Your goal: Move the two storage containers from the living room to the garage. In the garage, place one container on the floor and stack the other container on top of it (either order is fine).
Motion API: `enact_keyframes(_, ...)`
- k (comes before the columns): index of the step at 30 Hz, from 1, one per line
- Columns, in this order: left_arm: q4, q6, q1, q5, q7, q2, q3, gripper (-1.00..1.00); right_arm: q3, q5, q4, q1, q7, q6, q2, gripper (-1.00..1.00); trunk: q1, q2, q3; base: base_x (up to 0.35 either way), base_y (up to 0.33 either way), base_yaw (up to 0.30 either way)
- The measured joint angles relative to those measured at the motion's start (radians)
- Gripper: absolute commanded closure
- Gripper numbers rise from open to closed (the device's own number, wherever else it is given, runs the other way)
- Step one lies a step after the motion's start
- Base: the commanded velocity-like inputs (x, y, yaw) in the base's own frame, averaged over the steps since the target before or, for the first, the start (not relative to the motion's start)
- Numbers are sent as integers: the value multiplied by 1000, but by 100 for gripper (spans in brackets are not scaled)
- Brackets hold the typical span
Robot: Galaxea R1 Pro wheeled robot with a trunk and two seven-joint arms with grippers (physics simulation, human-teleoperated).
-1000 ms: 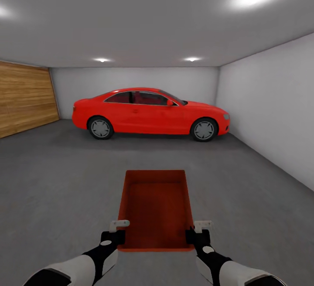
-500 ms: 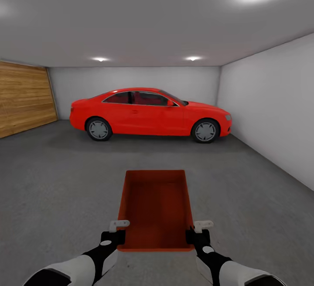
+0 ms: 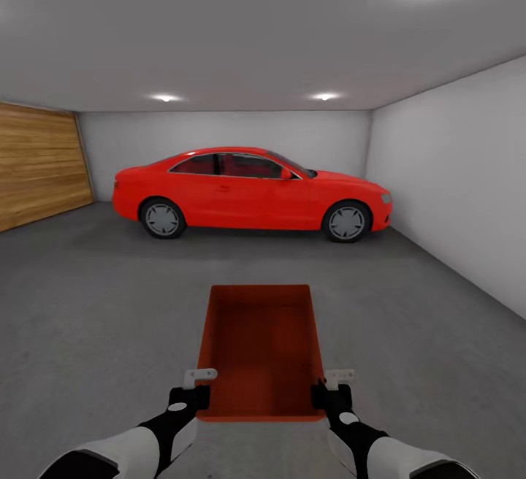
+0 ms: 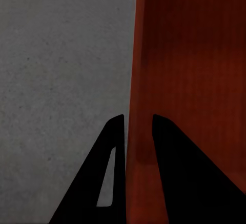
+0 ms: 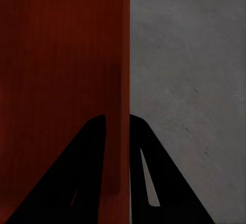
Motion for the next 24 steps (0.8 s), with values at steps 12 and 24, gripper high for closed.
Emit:
enact_keyframes(12,0,0,0,0,0,0,0,100,0,0,0,0,0,0,0,100,0,0,0,321,0,0)
enact_keyframes(24,0,0,0,0,0,0,0,100,0,-1,0,0,0,0,0,100,0,0,0,321,0,0)
